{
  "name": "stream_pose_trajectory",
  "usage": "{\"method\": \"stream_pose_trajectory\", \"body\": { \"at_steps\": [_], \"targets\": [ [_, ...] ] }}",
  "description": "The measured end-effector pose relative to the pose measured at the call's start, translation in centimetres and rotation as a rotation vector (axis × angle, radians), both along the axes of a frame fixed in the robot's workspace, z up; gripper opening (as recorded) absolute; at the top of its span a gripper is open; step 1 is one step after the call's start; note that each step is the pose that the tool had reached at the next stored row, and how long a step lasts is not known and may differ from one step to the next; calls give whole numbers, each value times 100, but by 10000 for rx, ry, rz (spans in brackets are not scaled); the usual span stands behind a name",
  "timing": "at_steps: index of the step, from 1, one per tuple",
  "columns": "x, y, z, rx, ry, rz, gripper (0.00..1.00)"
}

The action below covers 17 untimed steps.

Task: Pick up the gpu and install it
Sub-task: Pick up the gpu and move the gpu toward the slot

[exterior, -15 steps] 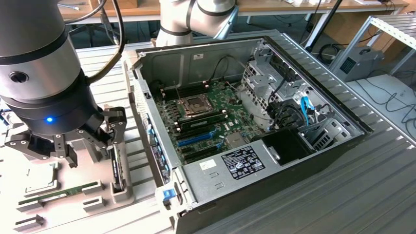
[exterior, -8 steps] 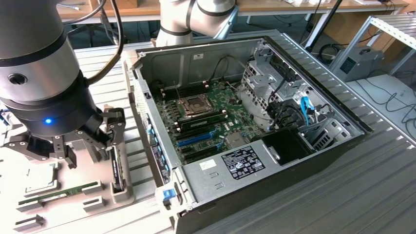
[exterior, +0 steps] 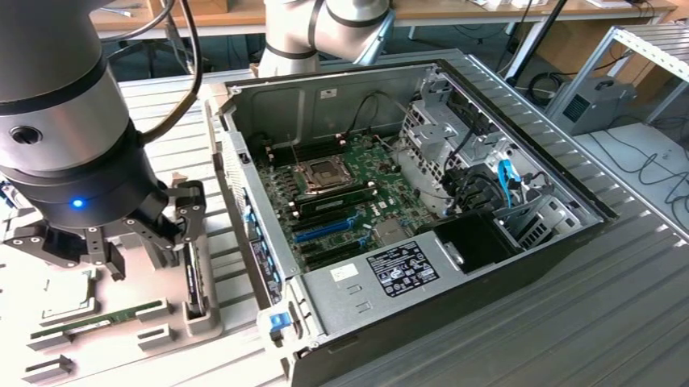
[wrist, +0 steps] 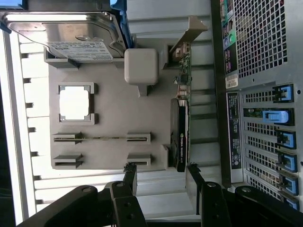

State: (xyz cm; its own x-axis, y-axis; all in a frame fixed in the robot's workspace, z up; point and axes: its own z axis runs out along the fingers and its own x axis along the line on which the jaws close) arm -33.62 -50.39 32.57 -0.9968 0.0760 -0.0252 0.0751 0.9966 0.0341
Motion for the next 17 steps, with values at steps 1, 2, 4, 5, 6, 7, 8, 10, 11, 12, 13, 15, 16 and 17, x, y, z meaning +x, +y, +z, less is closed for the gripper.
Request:
{"method": "stream_pose_trajectory", "body": {
  "at_steps": [1,2,4,5,6,7,8,10,11,12,13,15,16,17],
  "targets": [
    [-2,0,-3,0,0,0,54],
    [-5,0,-6,0,0,1,54],
    [-10,0,-11,-1,1,0,54],
    [-11,0,-14,0,0,1,54],
    [-13,0,-16,0,0,1,54],
    [-14,0,-19,0,0,1,54],
    [-16,0,-21,0,0,1,54],
    [-19,0,-26,0,-1,0,54],
    [-20,0,-29,0,0,0,54],
    [-21,0,-32,1,-1,1,54],
    [-23,0,-35,0,0,1,54],
    [-26,0,-40,0,0,1,54],
    [-28,0,-43,0,0,1,54],
    [-29,0,-45,0,0,1,54]
  ]
}}
